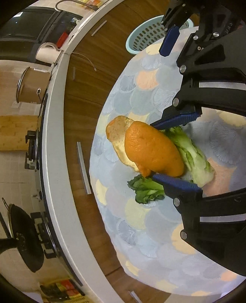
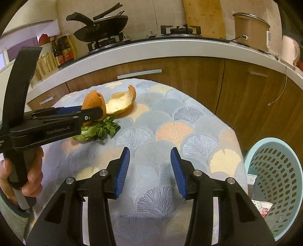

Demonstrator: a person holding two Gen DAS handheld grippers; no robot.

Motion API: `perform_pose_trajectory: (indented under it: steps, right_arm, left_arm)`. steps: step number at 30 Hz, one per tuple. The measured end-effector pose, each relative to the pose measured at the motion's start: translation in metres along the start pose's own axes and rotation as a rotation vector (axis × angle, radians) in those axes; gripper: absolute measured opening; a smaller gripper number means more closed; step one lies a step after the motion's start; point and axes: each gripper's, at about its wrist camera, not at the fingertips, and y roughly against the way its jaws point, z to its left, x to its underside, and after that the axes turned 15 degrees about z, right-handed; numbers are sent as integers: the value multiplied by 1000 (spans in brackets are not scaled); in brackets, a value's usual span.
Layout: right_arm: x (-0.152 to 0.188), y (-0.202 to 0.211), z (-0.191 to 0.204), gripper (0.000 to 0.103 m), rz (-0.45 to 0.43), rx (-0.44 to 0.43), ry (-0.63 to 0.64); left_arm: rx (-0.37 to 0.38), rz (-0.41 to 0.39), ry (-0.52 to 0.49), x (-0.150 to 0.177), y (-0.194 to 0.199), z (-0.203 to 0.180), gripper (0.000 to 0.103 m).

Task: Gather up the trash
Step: 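Grasp the orange peel with the left tool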

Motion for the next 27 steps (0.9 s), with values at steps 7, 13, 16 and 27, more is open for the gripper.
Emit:
perform_pose_trajectory:
  steps: [7,13,16,27]
  right_arm:
    - [1,2,-1,41,-5,-3,-13]
    - [3,5,-2,41,-4,-15,-19]
    - [3,7,-1,41,-3,-45,-29]
    - [9,12,46,41,28,-91,51]
  left_arm:
    - [87,2,37,13,20,3,28]
    - [128,23,110,40,30,12,22]
    - [211,21,143,55,41,21,21]
    - [148,-73,214,96,70,52,21]
